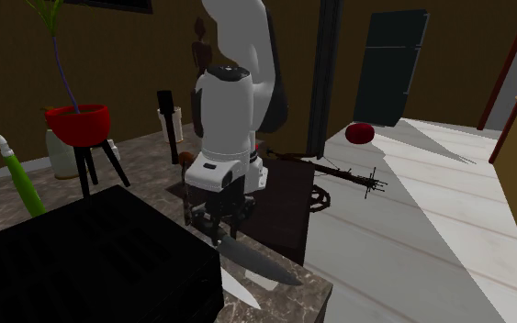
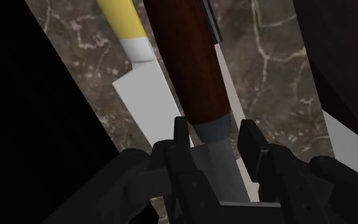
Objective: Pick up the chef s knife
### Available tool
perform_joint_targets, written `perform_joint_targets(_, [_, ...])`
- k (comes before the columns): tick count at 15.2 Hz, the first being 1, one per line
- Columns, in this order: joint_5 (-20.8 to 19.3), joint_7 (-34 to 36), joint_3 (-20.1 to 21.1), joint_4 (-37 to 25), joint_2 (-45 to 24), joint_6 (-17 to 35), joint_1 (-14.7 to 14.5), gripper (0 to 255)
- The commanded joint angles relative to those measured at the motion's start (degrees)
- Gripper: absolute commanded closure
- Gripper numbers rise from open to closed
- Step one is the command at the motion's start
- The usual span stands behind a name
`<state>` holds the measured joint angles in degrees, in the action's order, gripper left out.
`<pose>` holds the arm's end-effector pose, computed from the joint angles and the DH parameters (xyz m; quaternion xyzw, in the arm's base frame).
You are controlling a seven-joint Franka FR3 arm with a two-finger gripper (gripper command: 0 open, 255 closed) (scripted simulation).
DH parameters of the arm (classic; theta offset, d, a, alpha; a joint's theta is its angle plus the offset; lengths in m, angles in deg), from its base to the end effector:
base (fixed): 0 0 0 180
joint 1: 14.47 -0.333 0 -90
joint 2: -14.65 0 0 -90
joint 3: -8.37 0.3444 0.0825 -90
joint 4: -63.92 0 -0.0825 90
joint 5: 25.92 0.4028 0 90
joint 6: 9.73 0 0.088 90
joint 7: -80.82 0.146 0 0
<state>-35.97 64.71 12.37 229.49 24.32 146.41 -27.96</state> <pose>0.3347 0.1075 0.2064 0.9305 0.3640 0.0019 0.0414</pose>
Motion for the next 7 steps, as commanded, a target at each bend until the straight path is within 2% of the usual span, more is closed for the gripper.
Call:
perform_joint_targets(1, [1.1, -1.0, -0.3, 0.0, 2.3, -2.3, -0.5, 255])
perform_joint_targets(5, [2.7, -2.3, -0.7, -0.4, 6.5, -6.9, -1.3, 255])
perform_joint_targets(7, [2.7, -2.4, -0.7, -0.4, 6.7, -7.1, -1.3, 255])
